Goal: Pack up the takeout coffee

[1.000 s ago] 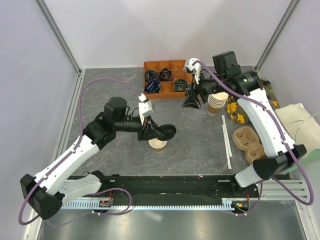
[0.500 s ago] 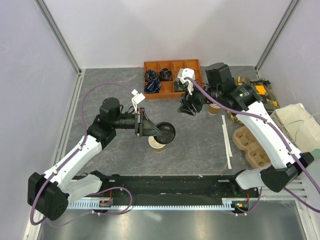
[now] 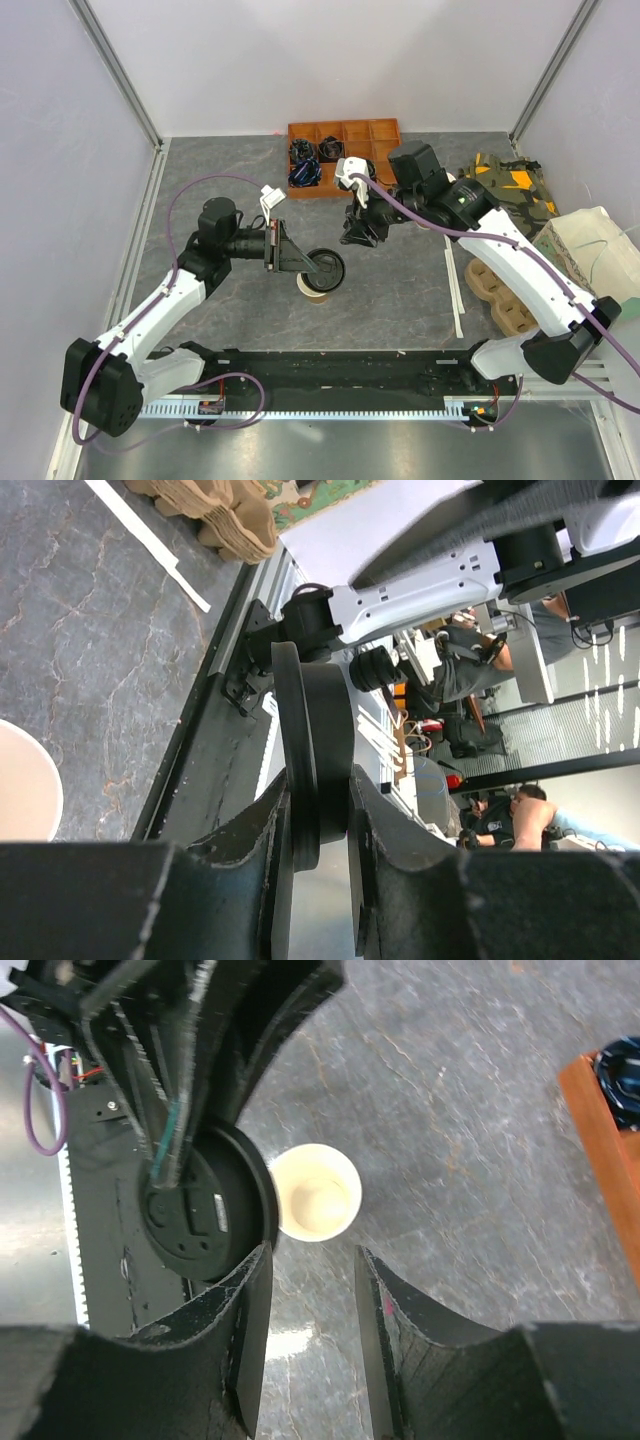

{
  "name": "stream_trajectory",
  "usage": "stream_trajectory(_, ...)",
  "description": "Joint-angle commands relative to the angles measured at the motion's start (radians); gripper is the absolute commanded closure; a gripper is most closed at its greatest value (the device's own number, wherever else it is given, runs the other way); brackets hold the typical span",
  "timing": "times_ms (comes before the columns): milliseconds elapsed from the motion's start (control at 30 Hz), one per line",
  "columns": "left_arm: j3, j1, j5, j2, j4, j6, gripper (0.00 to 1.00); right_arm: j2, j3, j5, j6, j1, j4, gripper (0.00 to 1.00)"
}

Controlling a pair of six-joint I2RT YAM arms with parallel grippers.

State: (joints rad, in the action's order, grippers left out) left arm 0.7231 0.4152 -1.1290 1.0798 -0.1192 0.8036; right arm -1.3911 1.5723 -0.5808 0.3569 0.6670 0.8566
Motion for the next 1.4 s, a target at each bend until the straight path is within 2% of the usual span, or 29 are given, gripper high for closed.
stream_trajectory(0,-0.011,-0.013,-0.029,-0.003,-0.062,0.046,0.86,-0.019,0.005,-0.027,-0.022,0.026,-0.042,0.55)
stream_trajectory(300,-0.030,-0.019,-0.032,0.008,-0.097,0.072,0.86,-0.037,-0.012,0.016,-0.006,0.111,-0.041,0.58)
stream_trajectory(500,-0.030,-0.019,-0.045,0.017,-0.115,0.083,0.86,-0.048,-0.026,0.097,0.020,0.172,-0.042,0.61)
stream_trajectory(700,-0.036,-0.021,-0.055,0.022,-0.146,0.101,0.87,-0.052,-0.032,0.165,0.042,0.198,-0.041,0.70)
stream_trajectory(900,-0.040,-0.019,-0.064,0.019,-0.152,0.105,0.87,-0.051,-0.029,0.197,0.048,0.198,-0.042,0.73)
stream_trajectory(1200,-0.048,-0.019,-0.071,0.031,-0.211,0.144,0.90,-0.040,-0.043,0.220,0.073,0.198,-0.034,0.70)
stream_trajectory(1367,-0.054,-0.021,-0.077,0.038,-0.247,0.180,0.94,-0.034,-0.044,0.214,0.077,0.198,-0.039,0.64)
